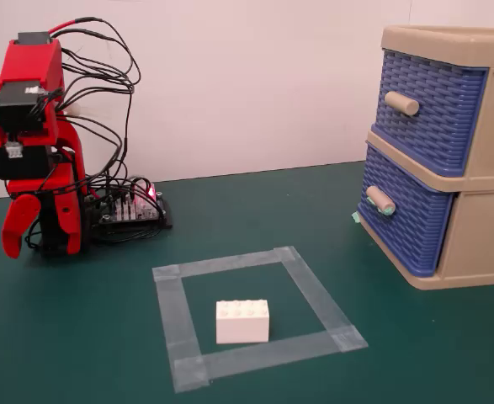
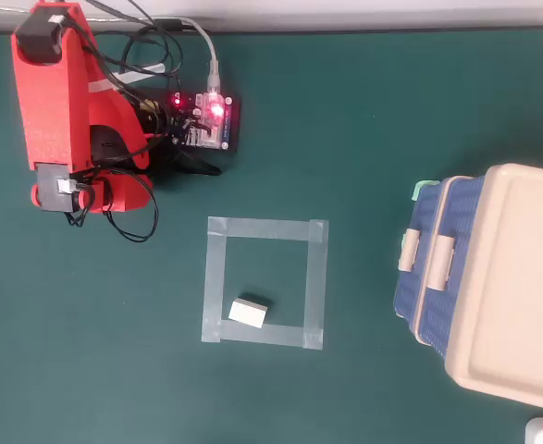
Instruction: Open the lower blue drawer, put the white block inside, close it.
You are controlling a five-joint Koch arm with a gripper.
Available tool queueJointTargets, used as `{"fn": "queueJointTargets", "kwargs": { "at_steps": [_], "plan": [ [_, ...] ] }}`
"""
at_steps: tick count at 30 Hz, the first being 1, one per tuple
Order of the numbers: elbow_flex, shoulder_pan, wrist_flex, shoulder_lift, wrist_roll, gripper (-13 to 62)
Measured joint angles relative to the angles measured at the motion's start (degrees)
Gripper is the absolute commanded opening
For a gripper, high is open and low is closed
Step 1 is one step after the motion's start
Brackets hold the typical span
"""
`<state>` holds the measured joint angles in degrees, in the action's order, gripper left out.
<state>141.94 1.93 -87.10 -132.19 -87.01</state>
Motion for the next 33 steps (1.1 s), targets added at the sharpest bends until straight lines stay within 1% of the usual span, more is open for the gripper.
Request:
{"fn": "queueJointTargets", "kwargs": {
  "at_steps": [9, 11, 12, 14, 15, 17, 19, 22, 23, 24, 25, 28, 29, 32, 33],
  "plan": [
    [-0.6, 0.0, -0.2, -0.1, 0.0, 34.5],
    [-6.9, 0.0, -5.0, -0.1, -0.3, 34.2],
    [-14.2, 0.1, -9.1, 0.0, -0.2, 34.0],
    [-26.5, 0.7, -11.2, 0.2, -0.2, 33.8],
    [-35.7, 1.5, -10.3, 0.4, -0.5, 33.8],
    [-41.1, 3.4, -11.8, 1.8, -2.1, 33.8],
    [-46.9, 11.6, -11.0, 5.4, -9.3, 33.8],
    [-47.7, 31.8, -6.2, 11.3, -26.8, 33.8],
    [-47.6, 41.8, -0.2, 14.0, -36.7, 33.8],
    [-47.6, 47.7, 4.1, 15.6, -42.5, 33.8],
    [-47.7, 55.4, 11.4, 19.0, -51.3, 33.7],
    [-46.0, 65.5, 29.1, 28.0, -67.3, 33.6],
    [-45.1, 66.9, 32.9, 30.0, -70.3, 33.6],
    [-38.7, 70.0, 45.6, 35.1, -74.4, 33.4],
    [-32.7, 71.1, 53.3, 36.3, -74.7, 33.3]
  ]
}}
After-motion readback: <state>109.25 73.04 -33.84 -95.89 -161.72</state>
